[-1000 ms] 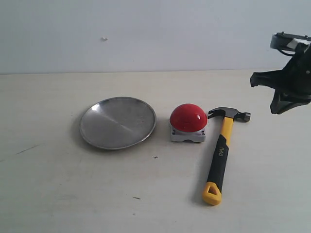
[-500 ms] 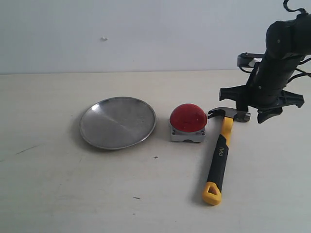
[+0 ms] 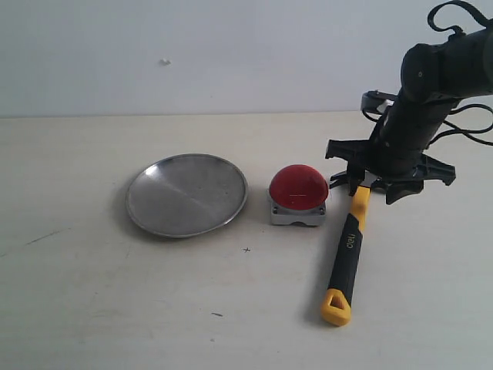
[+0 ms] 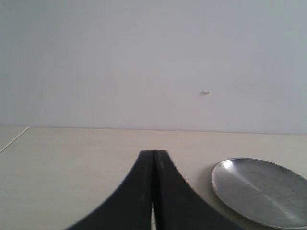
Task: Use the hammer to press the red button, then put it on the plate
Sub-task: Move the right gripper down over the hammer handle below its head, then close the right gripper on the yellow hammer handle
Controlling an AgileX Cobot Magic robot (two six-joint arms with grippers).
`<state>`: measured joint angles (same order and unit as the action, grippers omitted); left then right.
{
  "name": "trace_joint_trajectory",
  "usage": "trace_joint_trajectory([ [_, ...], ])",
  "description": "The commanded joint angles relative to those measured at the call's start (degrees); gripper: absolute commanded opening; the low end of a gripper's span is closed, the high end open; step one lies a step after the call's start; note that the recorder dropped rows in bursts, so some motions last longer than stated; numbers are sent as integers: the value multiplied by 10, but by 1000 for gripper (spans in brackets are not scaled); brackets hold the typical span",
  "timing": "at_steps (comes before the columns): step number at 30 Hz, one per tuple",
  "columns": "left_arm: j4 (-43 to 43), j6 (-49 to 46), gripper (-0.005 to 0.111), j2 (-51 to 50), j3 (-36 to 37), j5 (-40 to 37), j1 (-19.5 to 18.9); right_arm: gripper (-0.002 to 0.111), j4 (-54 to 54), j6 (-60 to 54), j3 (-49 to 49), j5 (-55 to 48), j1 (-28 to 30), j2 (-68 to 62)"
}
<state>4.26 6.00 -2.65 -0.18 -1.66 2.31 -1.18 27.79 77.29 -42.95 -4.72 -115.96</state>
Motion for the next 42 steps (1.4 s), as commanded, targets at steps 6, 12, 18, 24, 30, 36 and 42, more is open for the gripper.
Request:
trace_joint_trajectory([
  [6,2,3,0,2,2,4,3,56,12,40,3,31,0,-1],
  [12,2,3,0,2,2,4,3,56,12,57,9,38,0,-22],
  [18,2,3,0,2,2,4,3,56,12,58,35,34,0,-48],
  [24,2,3,0,2,2,4,3,56,36,90,36,37,0,-50],
  [30,2,3,0,2,2,4,3,56,36,97,36,46,0,-52],
  [36,2,3,0,2,2,4,3,55,37,98,36,46,0,-61],
  [42,2,3,0,2,2,4,3,55,38,98,36,52,0,-64],
])
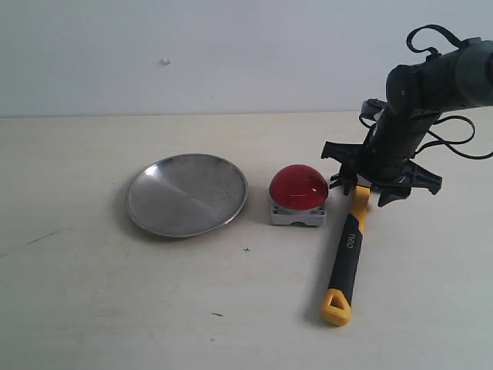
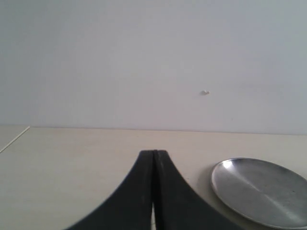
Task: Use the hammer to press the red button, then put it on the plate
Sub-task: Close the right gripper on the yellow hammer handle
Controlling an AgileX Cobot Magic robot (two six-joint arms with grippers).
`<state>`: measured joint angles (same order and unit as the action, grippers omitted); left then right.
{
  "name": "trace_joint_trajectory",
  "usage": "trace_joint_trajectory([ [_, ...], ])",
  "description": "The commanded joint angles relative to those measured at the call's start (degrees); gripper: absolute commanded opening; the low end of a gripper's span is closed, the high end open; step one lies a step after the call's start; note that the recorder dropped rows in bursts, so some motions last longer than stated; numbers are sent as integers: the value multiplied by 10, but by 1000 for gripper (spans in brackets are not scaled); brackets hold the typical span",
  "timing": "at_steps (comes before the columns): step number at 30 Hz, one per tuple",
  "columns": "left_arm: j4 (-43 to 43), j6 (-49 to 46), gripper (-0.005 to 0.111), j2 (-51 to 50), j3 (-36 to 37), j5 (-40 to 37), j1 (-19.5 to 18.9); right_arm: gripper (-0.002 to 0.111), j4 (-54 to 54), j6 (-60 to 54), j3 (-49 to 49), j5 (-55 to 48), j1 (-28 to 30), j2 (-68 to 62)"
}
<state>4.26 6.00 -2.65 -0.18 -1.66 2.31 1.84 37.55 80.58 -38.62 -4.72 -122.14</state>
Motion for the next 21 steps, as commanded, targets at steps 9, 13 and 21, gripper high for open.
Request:
trace_joint_trajectory([
  [9,2,2,0,2,2,4,3,55,9,1,3,7,0,-28],
  [13,2,3,0,2,2,4,3,55,12,1,5,7,0,-28],
  [21,2,3,0,2,2,4,3,39,12,-5,5,5,0,-28],
])
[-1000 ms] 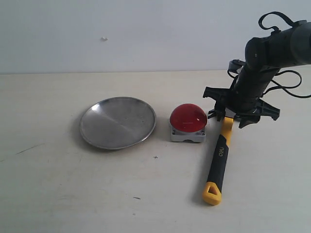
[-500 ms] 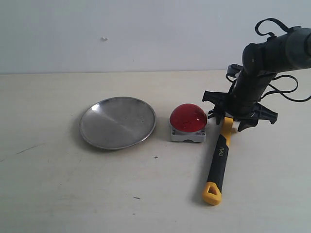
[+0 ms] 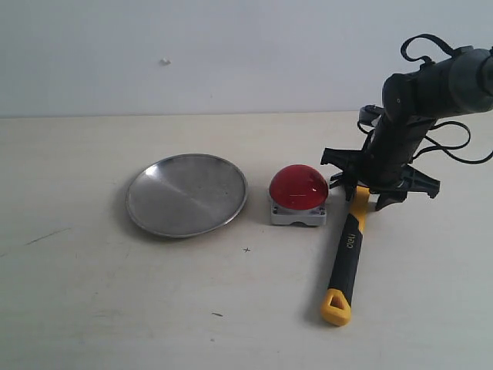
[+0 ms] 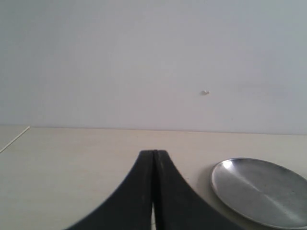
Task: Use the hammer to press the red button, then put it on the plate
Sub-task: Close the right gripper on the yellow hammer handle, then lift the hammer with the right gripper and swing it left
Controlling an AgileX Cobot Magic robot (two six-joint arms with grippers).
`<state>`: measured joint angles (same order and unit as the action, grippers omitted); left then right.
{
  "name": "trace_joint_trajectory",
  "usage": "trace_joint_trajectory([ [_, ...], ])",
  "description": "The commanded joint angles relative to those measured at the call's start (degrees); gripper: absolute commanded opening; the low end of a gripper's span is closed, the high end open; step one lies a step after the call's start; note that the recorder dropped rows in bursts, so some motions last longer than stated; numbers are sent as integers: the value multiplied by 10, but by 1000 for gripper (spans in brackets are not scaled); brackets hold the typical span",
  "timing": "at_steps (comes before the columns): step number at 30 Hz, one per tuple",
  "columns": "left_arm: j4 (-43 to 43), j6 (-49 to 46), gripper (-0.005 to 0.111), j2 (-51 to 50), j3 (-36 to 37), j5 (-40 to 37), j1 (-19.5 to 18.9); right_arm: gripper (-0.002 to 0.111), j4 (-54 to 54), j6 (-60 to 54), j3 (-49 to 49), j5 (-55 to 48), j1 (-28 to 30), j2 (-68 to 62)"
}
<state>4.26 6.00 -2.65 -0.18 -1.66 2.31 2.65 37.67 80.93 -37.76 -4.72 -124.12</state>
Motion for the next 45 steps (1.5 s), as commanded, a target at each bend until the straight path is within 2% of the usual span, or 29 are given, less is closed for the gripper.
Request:
trace_joint_trajectory([
  [1,2,3,0,2,2,4,3,35,4,-15,1,-5,0,-9],
  [6,2,3,0,2,2,4,3,12,2,-48,1,-9,0,-9],
  [11,2,3,0,2,2,4,3,8,7,-51,1,2,0,-9],
  [15,2,3,0,2,2,4,3,17,6,-40,1,16,0,-9],
  [18,2,3,0,2,2,4,3,42,6,-51,1,6,0,-9],
  [19,2,3,0,2,2,4,3,46,6,-51,1,5,0,-9],
  [23,2,3,0,2,2,4,3,48,6,-51,1,9,0,-9],
  [25,2,3,0,2,2,4,3,45,7,-52,1,10,0,-9],
  [27,2,3,0,2,2,4,3,36,7,-54,1,9,0,-9],
  [29,2,3,0,2,2,4,3,32,9,-57,1,20,0,-9],
  [32,2,3,0,2,2,4,3,37,9,-57,1,27,0,-9],
  [36,2,3,0,2,2,4,3,36,9,-65,1,25,0,-9],
  [38,2,3,0,2,2,4,3,24,9,-80,1,19,0,-9],
  [39,2,3,0,2,2,4,3,11,9,-100,1,12,0,-9],
  [41,2,3,0,2,2,4,3,0,9,-121,1,8,0,-9],
  [45,2,3,0,2,2,4,3,0,24,-120,1,8,0,-7],
])
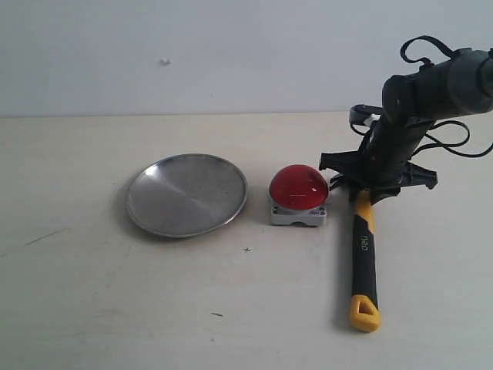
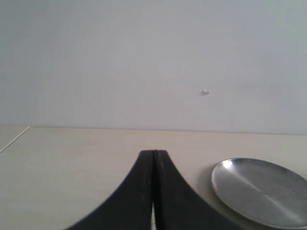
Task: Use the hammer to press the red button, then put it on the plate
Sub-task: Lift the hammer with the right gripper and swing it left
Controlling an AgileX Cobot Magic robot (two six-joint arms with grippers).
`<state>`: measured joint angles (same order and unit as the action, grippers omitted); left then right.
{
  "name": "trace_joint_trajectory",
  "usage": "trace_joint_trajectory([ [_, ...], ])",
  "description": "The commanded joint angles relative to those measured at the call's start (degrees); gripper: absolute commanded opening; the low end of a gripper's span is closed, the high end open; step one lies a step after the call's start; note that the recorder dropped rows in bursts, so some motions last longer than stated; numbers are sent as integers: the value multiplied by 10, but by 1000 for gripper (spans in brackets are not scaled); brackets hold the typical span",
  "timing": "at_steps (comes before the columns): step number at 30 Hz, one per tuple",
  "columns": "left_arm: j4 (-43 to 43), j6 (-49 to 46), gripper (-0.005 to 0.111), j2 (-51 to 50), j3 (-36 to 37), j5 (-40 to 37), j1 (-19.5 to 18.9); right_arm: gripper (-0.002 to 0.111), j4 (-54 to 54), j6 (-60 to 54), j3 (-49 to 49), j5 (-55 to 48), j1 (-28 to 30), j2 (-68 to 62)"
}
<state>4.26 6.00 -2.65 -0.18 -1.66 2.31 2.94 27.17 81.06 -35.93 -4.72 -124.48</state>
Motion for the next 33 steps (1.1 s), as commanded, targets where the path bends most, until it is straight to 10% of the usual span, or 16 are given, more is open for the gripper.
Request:
trace_joint_trajectory([
  [1,2,3,0,2,2,4,3,0,21,-15,0,-14,0,0],
  [33,2,3,0,2,2,4,3,0,-266,-381,-89,-106,95,206],
])
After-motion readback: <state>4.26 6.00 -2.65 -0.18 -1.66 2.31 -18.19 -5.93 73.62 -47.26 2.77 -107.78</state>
